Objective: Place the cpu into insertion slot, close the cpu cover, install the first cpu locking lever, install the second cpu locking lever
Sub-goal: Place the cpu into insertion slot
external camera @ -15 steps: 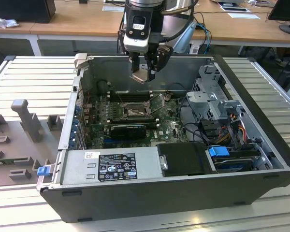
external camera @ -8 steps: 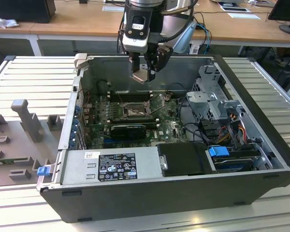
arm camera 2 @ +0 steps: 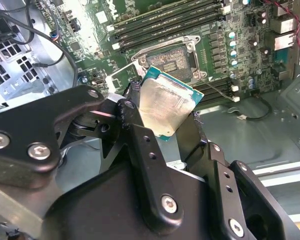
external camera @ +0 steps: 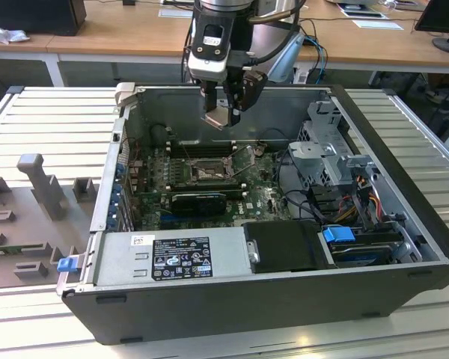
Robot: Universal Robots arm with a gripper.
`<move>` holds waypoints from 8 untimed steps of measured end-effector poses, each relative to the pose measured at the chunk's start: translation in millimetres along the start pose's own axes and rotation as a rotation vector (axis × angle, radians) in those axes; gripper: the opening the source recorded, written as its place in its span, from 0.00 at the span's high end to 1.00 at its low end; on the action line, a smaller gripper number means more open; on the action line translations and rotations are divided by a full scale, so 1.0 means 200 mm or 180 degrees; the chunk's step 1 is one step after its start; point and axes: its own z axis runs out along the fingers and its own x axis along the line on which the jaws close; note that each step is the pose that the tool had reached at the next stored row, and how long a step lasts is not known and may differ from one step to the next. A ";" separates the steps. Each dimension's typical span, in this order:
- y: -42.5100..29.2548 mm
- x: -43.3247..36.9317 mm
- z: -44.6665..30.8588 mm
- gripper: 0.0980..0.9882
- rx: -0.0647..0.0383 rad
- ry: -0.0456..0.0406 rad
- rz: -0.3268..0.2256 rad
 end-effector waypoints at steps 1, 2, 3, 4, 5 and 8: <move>0.000 0.000 0.000 0.51 0.0000 -0.0001 0.0007; 0.000 0.000 0.000 0.51 0.0000 -0.0001 0.0013; 0.000 0.000 0.000 0.51 0.0000 -0.0002 0.0021; 0.000 0.000 0.000 0.51 -0.0001 -0.0003 0.0029; 0.000 0.000 0.000 0.51 -0.0001 -0.0003 0.0036; 0.000 0.000 0.000 0.51 -0.0001 -0.0006 0.0064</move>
